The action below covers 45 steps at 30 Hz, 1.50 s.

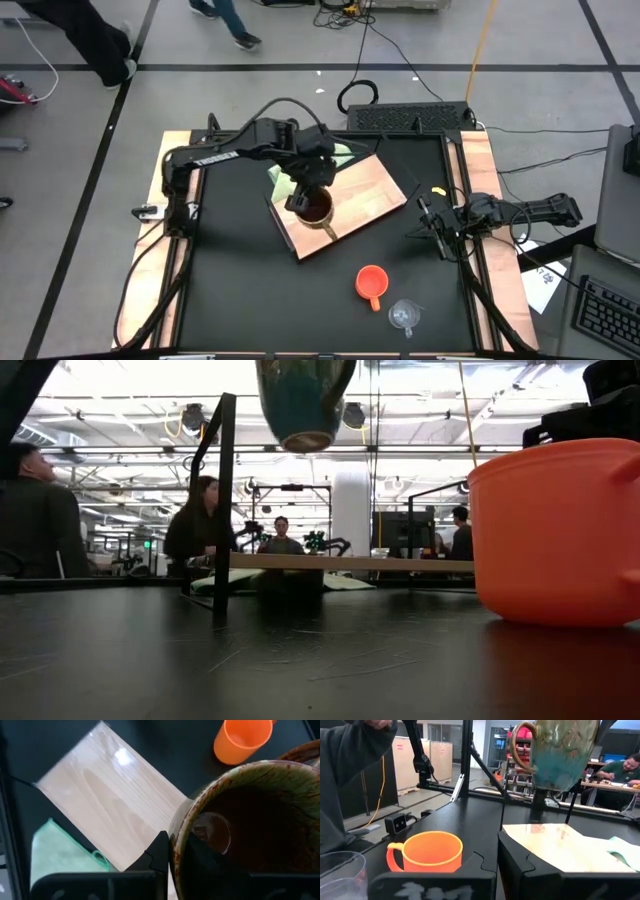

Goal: Stack small to large cups/mugs on shelf
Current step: Put the green mug on the shelf

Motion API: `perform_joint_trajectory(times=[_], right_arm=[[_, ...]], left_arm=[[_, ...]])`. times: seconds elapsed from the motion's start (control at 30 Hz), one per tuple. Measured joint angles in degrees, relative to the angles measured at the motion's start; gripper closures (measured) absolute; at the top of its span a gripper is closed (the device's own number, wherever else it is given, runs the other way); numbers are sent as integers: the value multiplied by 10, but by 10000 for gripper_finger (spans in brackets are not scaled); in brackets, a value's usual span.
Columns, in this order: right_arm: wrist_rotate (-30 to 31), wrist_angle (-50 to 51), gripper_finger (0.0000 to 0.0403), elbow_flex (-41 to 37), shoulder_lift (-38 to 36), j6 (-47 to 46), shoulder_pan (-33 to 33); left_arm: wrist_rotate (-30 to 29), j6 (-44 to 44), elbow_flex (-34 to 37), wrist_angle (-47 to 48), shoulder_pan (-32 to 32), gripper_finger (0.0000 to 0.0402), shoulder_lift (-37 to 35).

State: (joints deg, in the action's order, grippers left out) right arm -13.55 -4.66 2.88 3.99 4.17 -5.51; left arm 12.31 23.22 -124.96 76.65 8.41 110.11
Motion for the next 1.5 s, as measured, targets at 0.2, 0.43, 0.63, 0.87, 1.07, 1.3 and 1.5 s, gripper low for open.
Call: perform_joint_trajectory(times=[0.2, 0.43, 0.63, 0.87, 1.07, 1.3, 1.5], right_arm=[[0, -8, 403, 0, 3, 0, 0], [0, -11, 403, 0, 3, 0, 0], [0, -11, 403, 0, 3, 0, 0], [0, -11, 403, 0, 3, 1, 0], [0, -11, 403, 0, 3, 1, 0], [0, -11, 403, 0, 3, 1, 0], [0, -11, 403, 0, 3, 1, 0]], left_arm=[[3, -16, 127, -73, 13, 367, -59], [3, -36, 244, -144, 27, 367, -113], [-20, -39, 272, -137, 28, 367, -114], [-40, -29, 274, -140, 28, 367, -111], [-48, -26, 274, -137, 28, 367, -111], [-48, -24, 293, -167, 28, 367, -111], [-48, -23, 337, -181, 28, 367, -110]])
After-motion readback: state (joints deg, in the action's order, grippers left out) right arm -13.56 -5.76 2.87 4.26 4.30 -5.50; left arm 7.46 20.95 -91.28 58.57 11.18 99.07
